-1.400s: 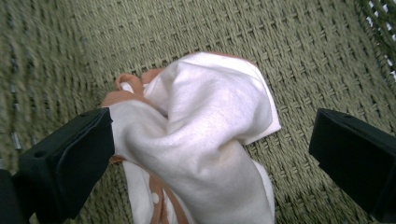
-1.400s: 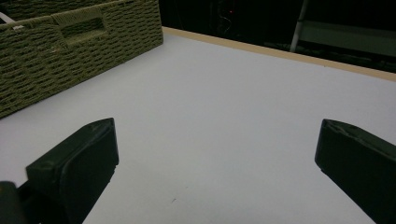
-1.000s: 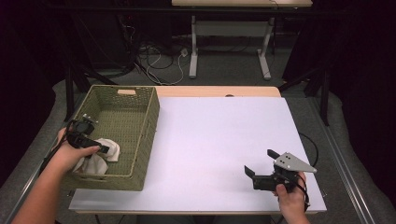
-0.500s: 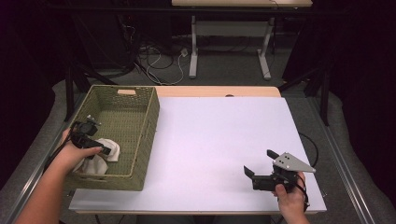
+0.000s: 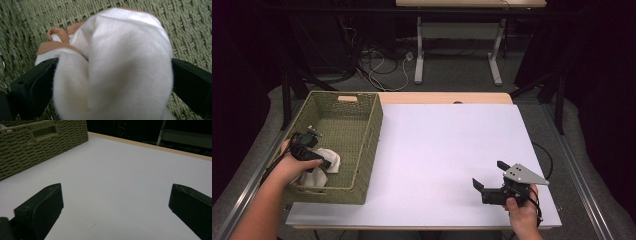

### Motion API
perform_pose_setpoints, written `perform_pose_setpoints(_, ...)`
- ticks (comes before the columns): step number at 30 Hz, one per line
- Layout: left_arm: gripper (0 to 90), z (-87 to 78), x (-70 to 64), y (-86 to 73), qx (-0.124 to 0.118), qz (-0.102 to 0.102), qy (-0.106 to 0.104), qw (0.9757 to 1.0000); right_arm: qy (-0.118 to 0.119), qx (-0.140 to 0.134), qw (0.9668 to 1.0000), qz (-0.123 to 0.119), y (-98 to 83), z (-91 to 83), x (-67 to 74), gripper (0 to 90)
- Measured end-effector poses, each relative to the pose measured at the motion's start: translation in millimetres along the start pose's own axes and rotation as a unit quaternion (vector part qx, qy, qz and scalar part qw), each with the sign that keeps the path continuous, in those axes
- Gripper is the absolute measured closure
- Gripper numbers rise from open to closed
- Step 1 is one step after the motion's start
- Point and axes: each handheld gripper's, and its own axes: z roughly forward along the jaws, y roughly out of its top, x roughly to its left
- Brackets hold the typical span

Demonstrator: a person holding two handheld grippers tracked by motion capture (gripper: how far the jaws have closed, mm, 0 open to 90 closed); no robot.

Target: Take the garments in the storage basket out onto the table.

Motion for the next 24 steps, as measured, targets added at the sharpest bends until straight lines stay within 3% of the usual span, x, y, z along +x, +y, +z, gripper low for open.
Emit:
perform_pose_setpoints(18,0.6,7.3,-1.2,-4.3,0.021,0.021,-0.001,0.9996,0.002,0.002,1.0,-0.008,-0.8,1.4,-0.2,0.0)
perform_pose_setpoints(24,0.6,9.3,-1.4,-4.9,0.023,0.018,-0.003,0.9996,0.003,0.004,1.0,-0.007,-1.0,1.8,0.2,0.0)
